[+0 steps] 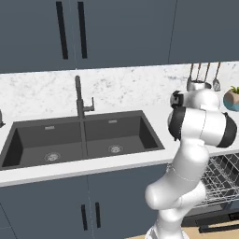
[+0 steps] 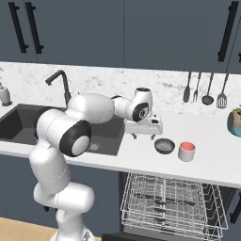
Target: Pick up the cup and bowl from the counter, place them in the dishwasher, and close the dishwasher door.
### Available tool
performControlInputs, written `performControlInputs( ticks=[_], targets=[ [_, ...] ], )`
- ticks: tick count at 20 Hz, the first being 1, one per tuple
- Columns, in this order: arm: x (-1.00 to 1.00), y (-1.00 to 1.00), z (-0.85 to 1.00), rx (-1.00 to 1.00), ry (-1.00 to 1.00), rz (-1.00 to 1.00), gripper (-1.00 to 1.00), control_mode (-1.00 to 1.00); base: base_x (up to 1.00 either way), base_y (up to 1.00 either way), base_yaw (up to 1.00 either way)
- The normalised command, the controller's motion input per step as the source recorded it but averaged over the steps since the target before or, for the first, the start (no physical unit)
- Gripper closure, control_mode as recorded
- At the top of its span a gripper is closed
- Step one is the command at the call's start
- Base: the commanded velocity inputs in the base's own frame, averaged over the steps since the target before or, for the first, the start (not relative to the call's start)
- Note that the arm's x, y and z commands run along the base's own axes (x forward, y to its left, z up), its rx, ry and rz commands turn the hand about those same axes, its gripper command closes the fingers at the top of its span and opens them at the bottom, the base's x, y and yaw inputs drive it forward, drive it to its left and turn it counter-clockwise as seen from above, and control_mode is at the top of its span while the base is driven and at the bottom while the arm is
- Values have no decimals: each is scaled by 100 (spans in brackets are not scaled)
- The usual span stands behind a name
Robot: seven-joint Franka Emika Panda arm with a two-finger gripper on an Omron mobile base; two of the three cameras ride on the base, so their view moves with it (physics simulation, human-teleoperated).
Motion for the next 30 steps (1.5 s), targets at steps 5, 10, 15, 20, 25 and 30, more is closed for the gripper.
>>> performControlInputs(
  ticks=[5,10,15,20,25,30],
  targets=[
    [29,-25,-31,0,0,0,-100,-100,0,0,0],
    [34,-29,-7,0,0,0,-100,-100,0,0,0],
    [27,-23,0,0,0,0,-100,-100,0,0,0],
    [24,-19,-14,0,0,0,-100,-100,0,0,0],
    [12,-7,-28,0,0,0,-100,-100,0,0,0],
    [8,0,-43,0,0,0,-100,-100,0,0,0]
  ],
)
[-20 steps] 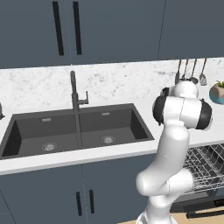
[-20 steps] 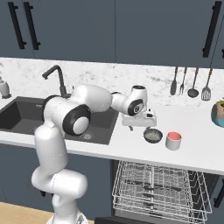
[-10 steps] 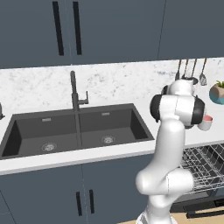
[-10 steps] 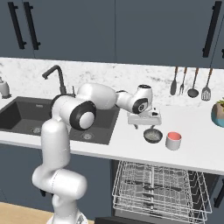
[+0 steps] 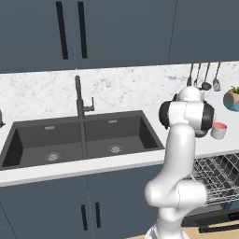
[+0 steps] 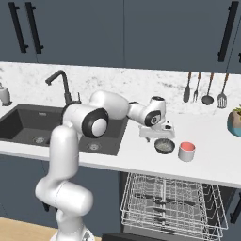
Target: Pick up the cup and bowl from the counter, place them in the dishwasher, and close the dishwasher door.
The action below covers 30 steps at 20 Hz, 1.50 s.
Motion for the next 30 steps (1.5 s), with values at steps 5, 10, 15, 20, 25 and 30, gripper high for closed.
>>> performControlInputs(
  ticks=[5,10,15,20,25,30],
  targets=[
    [4,0,-52,0,0,1,-100,-100,0,0,0],
    [0,0,-41,0,0,0,-100,-100,0,0,0],
    [0,0,-1,0,0,0,-100,-100,0,0,0],
    [0,0,0,0,0,0,100,-100,0,0,0],
    [0,0,0,0,0,0,100,-100,0,0,0],
    [-31,9,0,0,-5,3,100,-100,0,0,0]
  ],
)
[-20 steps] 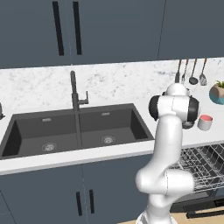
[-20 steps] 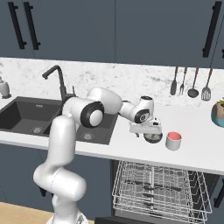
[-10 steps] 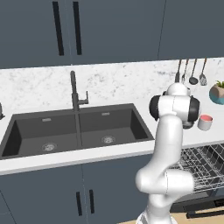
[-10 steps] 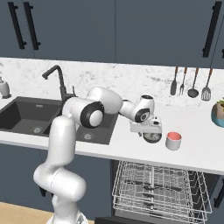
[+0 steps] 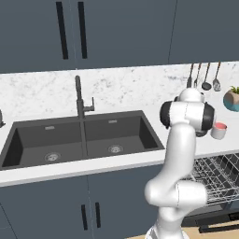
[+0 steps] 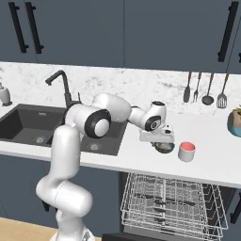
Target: Pick up the cup and bowl from the counter, place them in the dishwasher, and close the dishwasher door.
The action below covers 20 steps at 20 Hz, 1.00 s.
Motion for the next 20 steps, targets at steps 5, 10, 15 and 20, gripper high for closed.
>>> performControlInputs(
  ticks=[5,10,15,20],
  targets=[
    [-65,47,0,0,-14,14,100,-100,0,0,0],
    [-95,58,0,0,-12,18,100,-100,0,0,0],
    [-100,24,0,0,-12,11,100,-100,0,0,0],
    [-100,1,0,0,-11,1,100,-100,0,0,0]
  ],
)
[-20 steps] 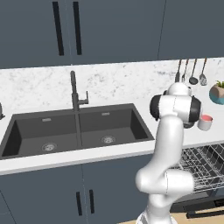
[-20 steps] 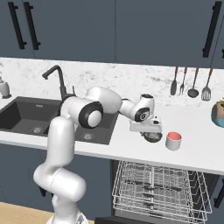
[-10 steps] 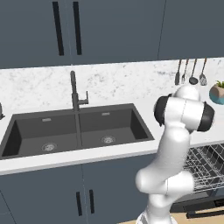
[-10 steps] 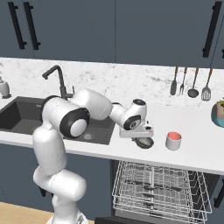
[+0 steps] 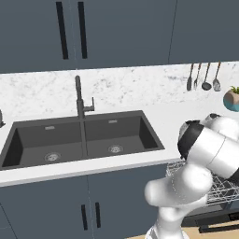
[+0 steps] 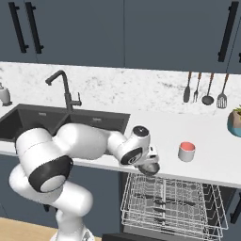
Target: Pick up the cup and bowl from the counter, place them in the dishwasher, and close the dishwasher door.
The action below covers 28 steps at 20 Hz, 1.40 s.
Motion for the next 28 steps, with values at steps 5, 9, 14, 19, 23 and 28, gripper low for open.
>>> performControlInputs(
  ticks=[5,9,14,19,23,28],
  targets=[
    [-97,-13,0,0,-11,0,100,-100,0,0,0],
    [-44,-40,5,0,-8,-5,100,-100,0,0,0],
    [-1,-64,19,5,0,-13,100,-100,0,0,0],
    [0,-76,12,12,0,-16,100,-100,0,0,0],
    [-2,-77,0,18,0,-15,100,-100,0,0,0],
    [0,-68,0,19,0,-11,100,-100,0,0,0]
  ],
)
